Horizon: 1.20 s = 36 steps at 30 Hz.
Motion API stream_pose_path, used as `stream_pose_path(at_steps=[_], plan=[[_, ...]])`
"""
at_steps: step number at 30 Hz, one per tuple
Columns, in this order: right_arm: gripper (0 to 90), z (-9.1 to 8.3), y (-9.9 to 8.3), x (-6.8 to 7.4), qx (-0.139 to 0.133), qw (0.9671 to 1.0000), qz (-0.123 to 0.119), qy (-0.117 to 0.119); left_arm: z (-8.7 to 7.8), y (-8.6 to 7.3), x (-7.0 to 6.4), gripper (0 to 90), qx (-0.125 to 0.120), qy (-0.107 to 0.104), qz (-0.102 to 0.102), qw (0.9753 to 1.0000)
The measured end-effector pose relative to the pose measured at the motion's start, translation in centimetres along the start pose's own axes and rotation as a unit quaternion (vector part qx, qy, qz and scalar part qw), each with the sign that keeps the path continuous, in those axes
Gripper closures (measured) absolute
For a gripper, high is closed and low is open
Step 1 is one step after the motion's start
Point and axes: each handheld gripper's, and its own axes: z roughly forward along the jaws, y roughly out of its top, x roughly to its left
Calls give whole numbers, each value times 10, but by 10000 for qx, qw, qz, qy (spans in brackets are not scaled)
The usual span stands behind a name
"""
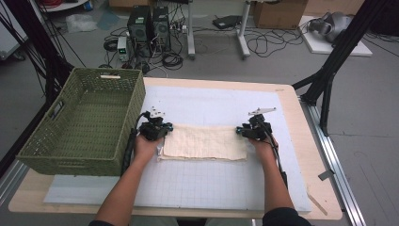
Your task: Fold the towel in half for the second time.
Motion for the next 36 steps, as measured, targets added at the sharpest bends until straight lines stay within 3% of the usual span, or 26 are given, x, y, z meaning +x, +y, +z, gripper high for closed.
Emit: stream_pose_path(at_steps=[2, 7, 9, 11, 13, 16, 17, 22, 29, 30, 33, 36], plan=[[846, 0, 0, 1, 14, 9999, -68, 84, 0, 0, 1, 850, 3, -11, 6, 10000], [863, -3, -1, 4, -22, 9998, -104, -154, -3, -1, 3, 853, -138, -44, -121, 9998], [864, -8, -1, 4, -153, 9996, -101, -230, -5, -1, 3, 855, -210, -39, -162, 9996], [864, -12, 1, 2, -346, 9991, -106, -240, -7, 0, 3, 857, -341, -105, -364, 9987], [864, -17, 3, 2, -559, 9978, -153, -322, -12, 4, 2, 857, -656, -127, -422, 9969], [863, -23, 3, -1, -786, 9964, -99, -294, -21, 9, 3, 856, -1211, -264, -490, 9911], [863, -24, 3, -1, -802, 9964, -95, -261, -23, 10, 3, 856, -1227, -309, -488, 9908], [862, -34, 4, 7, -906, 9952, -322, -177, -30, 8, 2, 855, -878, -362, -349, 9949], [862, -49, 1, 20, -1071, 9925, -592, -35, -44, 10, -6, 852, -990, -377, -258, 9940], [862, -51, -2, 20, -1087, 9924, -581, 14, -46, 8, -8, 852, -1083, -396, -226, 9931], [862, -55, -13, 21, -1097, 9924, -553, 117, -50, 1, -13, 852, -1066, -414, -84, 9934], [862, -59, -23, 19, -1174, 9917, -494, 200, -54, -5, -16, 851, -1053, -441, -67, 9934]])
